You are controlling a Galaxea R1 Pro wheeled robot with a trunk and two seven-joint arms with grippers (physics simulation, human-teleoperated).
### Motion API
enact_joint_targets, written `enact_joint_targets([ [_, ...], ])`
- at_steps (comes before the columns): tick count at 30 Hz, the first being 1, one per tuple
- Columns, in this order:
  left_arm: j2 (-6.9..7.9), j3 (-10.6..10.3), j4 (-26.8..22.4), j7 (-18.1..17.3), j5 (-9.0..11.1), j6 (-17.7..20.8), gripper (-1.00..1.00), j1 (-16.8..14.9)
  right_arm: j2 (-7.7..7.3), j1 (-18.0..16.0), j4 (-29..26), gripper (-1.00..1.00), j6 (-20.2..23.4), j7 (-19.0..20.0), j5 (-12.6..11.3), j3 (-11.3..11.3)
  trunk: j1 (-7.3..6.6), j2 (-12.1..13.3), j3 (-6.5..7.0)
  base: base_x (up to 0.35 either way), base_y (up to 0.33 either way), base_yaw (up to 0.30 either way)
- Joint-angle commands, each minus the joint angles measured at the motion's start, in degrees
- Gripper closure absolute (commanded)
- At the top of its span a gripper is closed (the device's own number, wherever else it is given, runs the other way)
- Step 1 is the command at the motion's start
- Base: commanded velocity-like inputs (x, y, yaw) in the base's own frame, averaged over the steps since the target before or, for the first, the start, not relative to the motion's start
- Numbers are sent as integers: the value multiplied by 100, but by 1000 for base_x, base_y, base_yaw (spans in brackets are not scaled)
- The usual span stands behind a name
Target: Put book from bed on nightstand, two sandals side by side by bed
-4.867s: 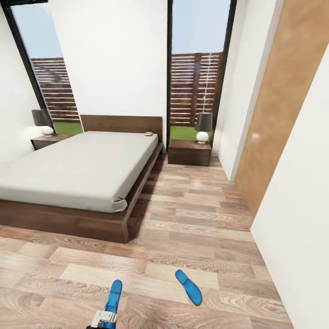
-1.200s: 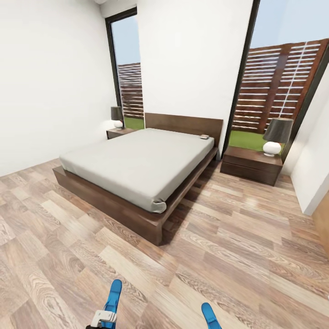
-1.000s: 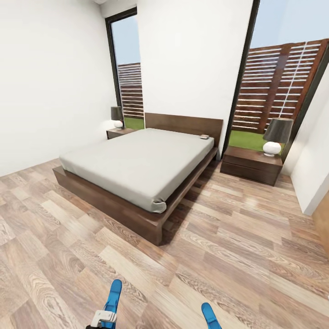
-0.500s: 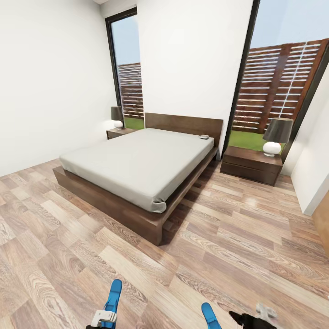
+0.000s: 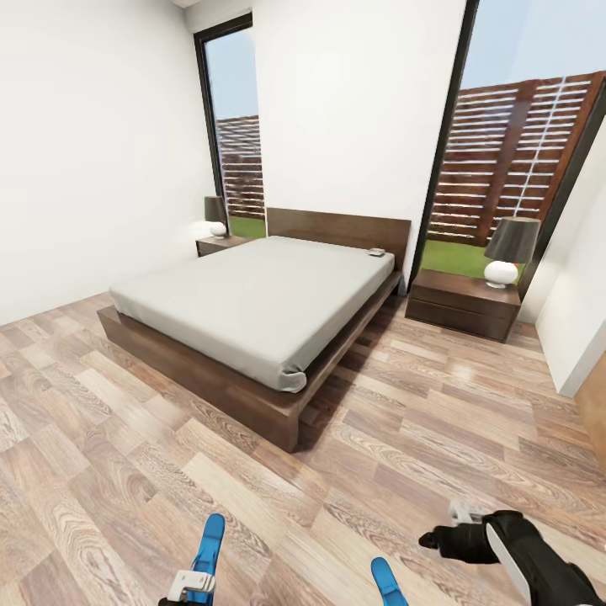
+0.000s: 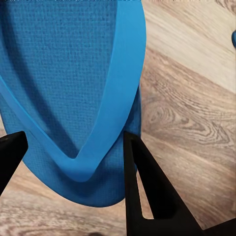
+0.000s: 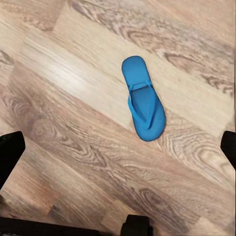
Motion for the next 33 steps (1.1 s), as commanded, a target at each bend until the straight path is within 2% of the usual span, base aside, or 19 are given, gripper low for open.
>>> enact_joint_targets([
  [1,1,-48,5,-17,47,-21,100,-4,1,-3,-2,-100,56,-14,0,6,-1,-2,-5,0,0,0],
  [4,1,-48,0,-17,47,-23,100,-4,58,-7,-4,-100,89,-19,243,16,-1,-2,-5,0,0,0],
  [5,1,-48,-3,-20,47,-26,100,-4,178,-9,-4,-100,93,-23,326,21,-1,-2,-5,0,0,0],
  [6,1,-41,-20,-24,47,-24,100,-4,494,-11,-1,-100,99,-31,443,25,-1,-2,-5,0,0,0],
  [8,1,-27,-39,-30,50,-22,100,-4,943,-17,6,-100,144,-63,646,29,-1,-2,-5,0,0,0],
  [10,1,-19,-77,-34,56,-22,100,-4,1224,-20,26,-100,261,-225,946,29,-1,-2,-5,0,0,0],
  [12,1,-20,-147,-34,61,-17,100,-4,1352,-21,63,-100,332,-524,1274,29,-1,-2,-5,0,0,0],
  [14,-5,-27,-300,-37,64,-12,100,-4,1419,-22,128,-100,365,-825,1529,29,-1,-2,-5,0,0,0],
  [22,-46,-31,-1021,-43,66,57,100,-4,1412,-22,141,-100,372,-900,1595,25,-1,-2,-5,0,0,0],
  [25,-50,-31,-1374,-43,65,304,100,-4,1382,-22,113,-100,369,-893,1593,18,-1,-2,-5,0,0,0],
  [33,-44,-24,-3441,-43,66,1969,100,-7,1364,-22,93,-100,366,-862,1579,12,-1,-2,-5,0,0,0],
])
